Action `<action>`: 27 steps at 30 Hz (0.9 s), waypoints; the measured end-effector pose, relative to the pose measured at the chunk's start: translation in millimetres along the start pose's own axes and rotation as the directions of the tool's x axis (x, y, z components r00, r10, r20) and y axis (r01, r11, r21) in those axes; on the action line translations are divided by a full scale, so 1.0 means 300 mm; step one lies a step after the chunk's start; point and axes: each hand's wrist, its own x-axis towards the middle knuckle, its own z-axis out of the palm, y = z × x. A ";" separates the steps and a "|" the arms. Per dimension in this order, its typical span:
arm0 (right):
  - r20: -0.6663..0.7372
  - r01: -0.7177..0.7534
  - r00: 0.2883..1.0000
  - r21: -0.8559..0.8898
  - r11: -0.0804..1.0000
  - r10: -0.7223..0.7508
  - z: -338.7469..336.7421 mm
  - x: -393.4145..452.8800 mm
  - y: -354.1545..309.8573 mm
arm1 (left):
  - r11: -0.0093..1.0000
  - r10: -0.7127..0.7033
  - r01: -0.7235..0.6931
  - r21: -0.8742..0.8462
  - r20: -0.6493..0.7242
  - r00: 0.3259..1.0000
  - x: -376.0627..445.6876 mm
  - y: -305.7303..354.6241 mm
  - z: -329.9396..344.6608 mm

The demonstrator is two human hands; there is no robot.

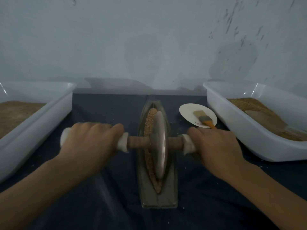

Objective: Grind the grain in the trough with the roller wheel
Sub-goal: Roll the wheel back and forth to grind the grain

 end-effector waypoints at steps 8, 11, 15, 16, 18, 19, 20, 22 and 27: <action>0.046 -0.069 0.996 -0.155 0.986 0.077 0.183 0.272 0.086 | 0.978 -0.199 0.205 -0.034 0.138 0.970 0.252 -0.059 0.219; 0.036 -0.081 0.996 -0.106 0.991 0.086 0.160 0.231 0.067 | 0.980 -0.193 0.197 -0.023 0.121 0.974 0.211 -0.039 0.182; -0.039 -0.033 0.999 -0.070 0.997 0.031 0.046 0.044 0.010 | 0.999 -0.042 0.043 -0.027 0.018 0.999 0.051 -0.002 0.060; -0.061 -0.017 0.998 -0.042 0.999 0.015 0.017 -0.002 -0.001 | 0.998 -0.003 0.000 -0.056 -0.057 0.998 0.014 -0.002 0.031; -0.086 0.016 0.996 0.009 1.000 -0.016 -0.014 -0.062 -0.006 | 0.996 0.040 -0.050 -0.078 -0.125 0.991 -0.035 -0.004 -0.017; -0.081 0.029 0.996 0.022 0.999 -0.027 -0.019 -0.070 -0.003 | 0.995 0.047 -0.057 -0.087 -0.113 0.992 -0.046 -0.008 -0.023; -0.065 0.031 0.997 0.025 0.999 -0.029 -0.016 -0.064 -0.001 | 0.994 0.044 -0.052 -0.095 -0.082 0.996 -0.041 -0.010 -0.019; -0.007 -0.003 1.000 -0.018 1.000 0.003 0.010 -0.012 0.007 | 0.999 0.012 -0.012 -0.052 0.005 1.000 0.002 -0.016 0.022; 0.016 -0.039 0.999 -0.196 0.980 0.043 0.147 0.213 0.076 | 0.973 -0.228 0.232 -0.003 0.161 0.960 0.196 -0.047 0.190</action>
